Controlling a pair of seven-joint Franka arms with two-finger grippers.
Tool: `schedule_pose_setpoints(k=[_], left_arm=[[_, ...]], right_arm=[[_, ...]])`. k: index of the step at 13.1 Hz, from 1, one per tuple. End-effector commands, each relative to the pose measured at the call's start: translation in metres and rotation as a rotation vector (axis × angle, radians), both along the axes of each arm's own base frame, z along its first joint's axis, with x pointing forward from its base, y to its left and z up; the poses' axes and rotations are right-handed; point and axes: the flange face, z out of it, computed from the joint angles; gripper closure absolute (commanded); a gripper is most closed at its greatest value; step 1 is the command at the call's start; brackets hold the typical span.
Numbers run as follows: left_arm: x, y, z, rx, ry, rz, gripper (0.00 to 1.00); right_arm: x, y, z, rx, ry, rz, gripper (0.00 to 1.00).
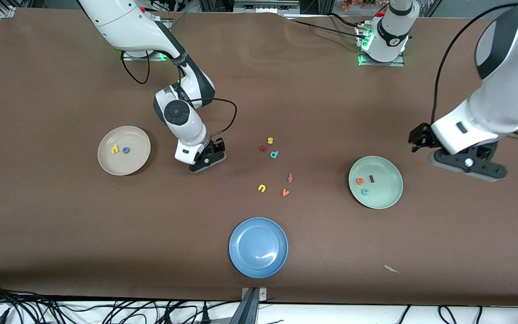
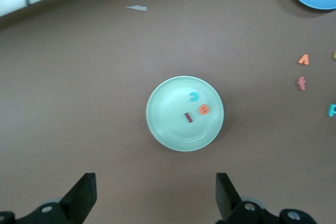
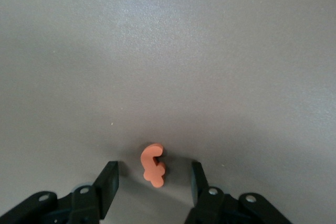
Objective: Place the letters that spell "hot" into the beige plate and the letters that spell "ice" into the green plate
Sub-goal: 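Grasp the orange f with the right gripper while the left gripper retracts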
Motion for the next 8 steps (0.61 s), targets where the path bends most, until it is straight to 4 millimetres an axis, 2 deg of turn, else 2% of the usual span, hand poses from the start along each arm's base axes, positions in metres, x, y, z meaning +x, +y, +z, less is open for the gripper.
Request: schedule_pose_setpoints(k=[1, 2, 4, 8], left_arm=[[-0.027, 0.011, 0.034, -0.007, -0.023, 0.029, 0.00], [-0.032, 0.023, 0.034, -0.047, -0.011, 0.060, 0.00], [-0.049, 0.036, 0.037, -0.084, 0.000, 0.093, 0.00], [-0.063, 0.039, 0.044, -0.077, -0.009, 0.097, 0.00]], right_arm=[[0.004, 0.001, -0.003, 0.000, -0.011, 0.012, 0.49], [0.004, 0.001, -0.003, 0.000, -0.011, 0.012, 0.58], [0.003, 0.001, -0.003, -0.001, -0.009, 0.009, 0.58], [0.004, 0.002, -0.002, 0.002, -0.013, 0.006, 0.61]])
